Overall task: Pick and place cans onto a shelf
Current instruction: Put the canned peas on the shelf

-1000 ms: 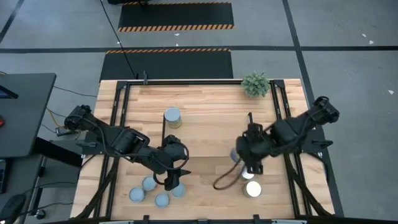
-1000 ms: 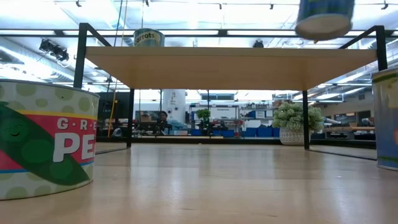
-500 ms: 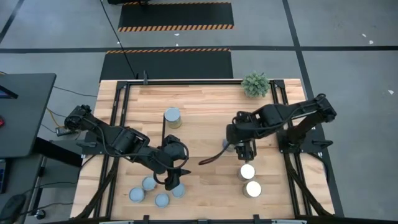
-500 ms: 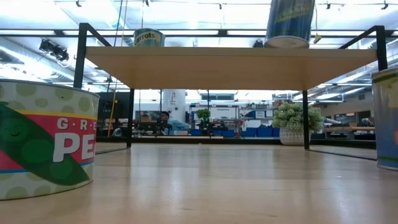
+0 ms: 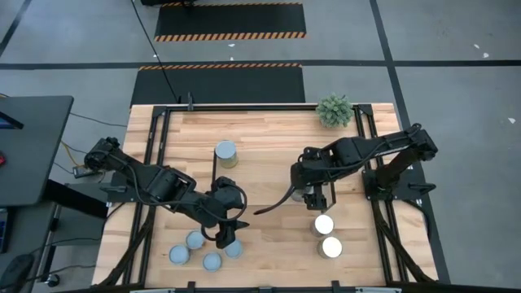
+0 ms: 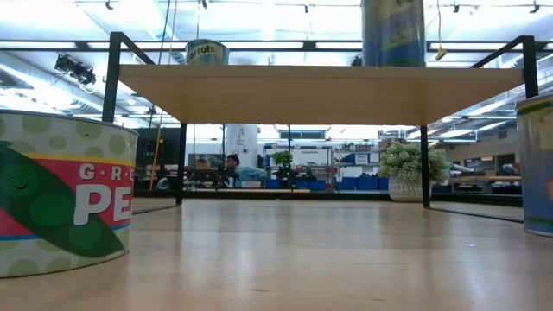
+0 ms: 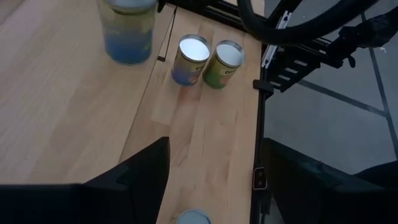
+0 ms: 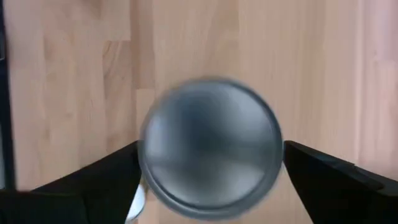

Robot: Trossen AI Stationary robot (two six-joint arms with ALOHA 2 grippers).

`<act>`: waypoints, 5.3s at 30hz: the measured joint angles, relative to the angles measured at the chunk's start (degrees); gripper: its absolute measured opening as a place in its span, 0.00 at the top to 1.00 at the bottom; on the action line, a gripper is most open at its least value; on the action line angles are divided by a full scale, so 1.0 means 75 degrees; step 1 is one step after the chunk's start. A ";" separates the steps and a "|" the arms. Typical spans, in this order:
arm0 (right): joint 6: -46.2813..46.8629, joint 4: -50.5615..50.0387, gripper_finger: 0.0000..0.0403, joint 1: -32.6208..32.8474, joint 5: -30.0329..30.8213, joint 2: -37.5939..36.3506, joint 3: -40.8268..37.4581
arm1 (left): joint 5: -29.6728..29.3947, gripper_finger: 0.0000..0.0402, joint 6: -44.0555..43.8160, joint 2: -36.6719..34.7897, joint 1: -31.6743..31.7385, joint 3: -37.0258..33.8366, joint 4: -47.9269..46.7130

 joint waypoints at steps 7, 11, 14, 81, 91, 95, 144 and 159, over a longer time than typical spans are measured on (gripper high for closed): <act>0.0163 0.0022 0.03 0.0001 0.0251 -0.0003 0.0244 | 0.0000 0.37 0.0058 0.0000 0.0000 0.0000 -0.0022; 0.0427 -0.0184 0.03 0.0076 0.0271 -0.0008 0.0687 | -0.0001 0.37 0.0078 0.0000 0.0000 0.0000 -0.0156; 0.0569 -0.0612 0.03 0.0177 0.0496 -0.0009 0.1129 | 0.0000 0.37 0.0079 0.0000 0.0000 0.0000 -0.0166; 0.1657 0.3419 0.14 0.0408 0.1687 -0.1367 -0.2733 | -0.2040 0.37 0.0198 0.1368 0.1495 -0.0143 -0.0873; 0.0711 0.4357 0.14 -0.0364 0.1810 -0.1367 -0.2946 | -0.1396 0.37 0.0363 0.1352 0.1338 -0.0143 -0.0796; 0.0297 0.4726 0.14 -0.0739 0.1743 -0.1367 -0.2940 | -0.1405 0.37 0.0370 0.1352 0.1227 -0.0143 -0.0803; 0.0558 0.3278 0.14 -0.0735 0.0770 -0.1463 -0.2940 | -0.0405 0.37 -0.0027 0.1302 0.1000 -0.0143 -0.1287; 0.1083 0.6768 0.14 -0.0461 0.1205 -0.1200 -0.4001 | 0.0493 0.37 0.1489 0.0737 0.0970 -0.0131 -0.0539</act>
